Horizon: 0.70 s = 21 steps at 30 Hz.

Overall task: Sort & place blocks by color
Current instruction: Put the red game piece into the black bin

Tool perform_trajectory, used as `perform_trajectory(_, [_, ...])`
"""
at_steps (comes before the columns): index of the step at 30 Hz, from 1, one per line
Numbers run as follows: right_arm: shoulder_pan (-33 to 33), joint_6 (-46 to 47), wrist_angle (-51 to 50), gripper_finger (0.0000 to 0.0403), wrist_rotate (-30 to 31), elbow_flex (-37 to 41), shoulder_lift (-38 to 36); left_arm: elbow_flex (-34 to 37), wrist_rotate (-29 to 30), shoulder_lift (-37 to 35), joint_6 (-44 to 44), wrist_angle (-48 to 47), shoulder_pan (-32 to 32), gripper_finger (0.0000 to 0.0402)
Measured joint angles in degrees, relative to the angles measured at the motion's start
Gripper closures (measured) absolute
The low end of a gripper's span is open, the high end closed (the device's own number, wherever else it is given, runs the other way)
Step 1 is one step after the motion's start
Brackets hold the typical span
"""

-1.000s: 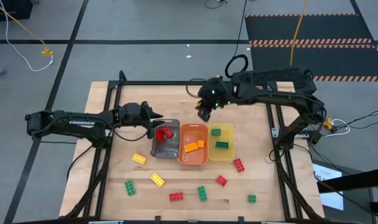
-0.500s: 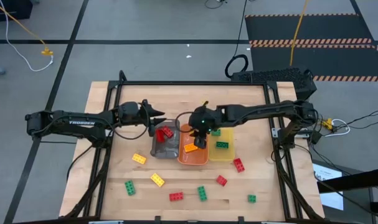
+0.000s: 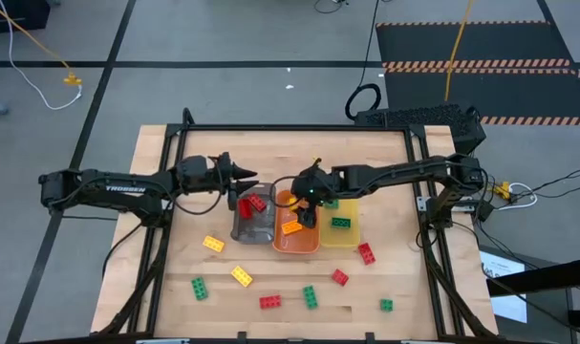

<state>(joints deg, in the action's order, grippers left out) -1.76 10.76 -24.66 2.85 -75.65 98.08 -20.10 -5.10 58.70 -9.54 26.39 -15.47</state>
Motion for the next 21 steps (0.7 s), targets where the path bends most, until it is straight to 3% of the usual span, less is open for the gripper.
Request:
perform_trajectory(7, [1.5, 0.4, -12.1, 0.0088, -2.5, 0.5, -1.9, 0.0, 0.0, 0.0, 1.9, 5.1, 1.7, 0.0259])
perform_trajectory(15, [6.1, 7.0, -27.5, 0.0096, -1.5, 0.5, -9.7, 0.0, -0.7, 0.0, -0.1, 3.7, 7.9, 0.0259])
perform_trajectory(21, [9.6, 16.9, -35.4, 0.0096, 0.4, 1.0, -15.3, -1.7, 5.3, -1.5, 0.8, -2.3, 13.9, 0.0259])
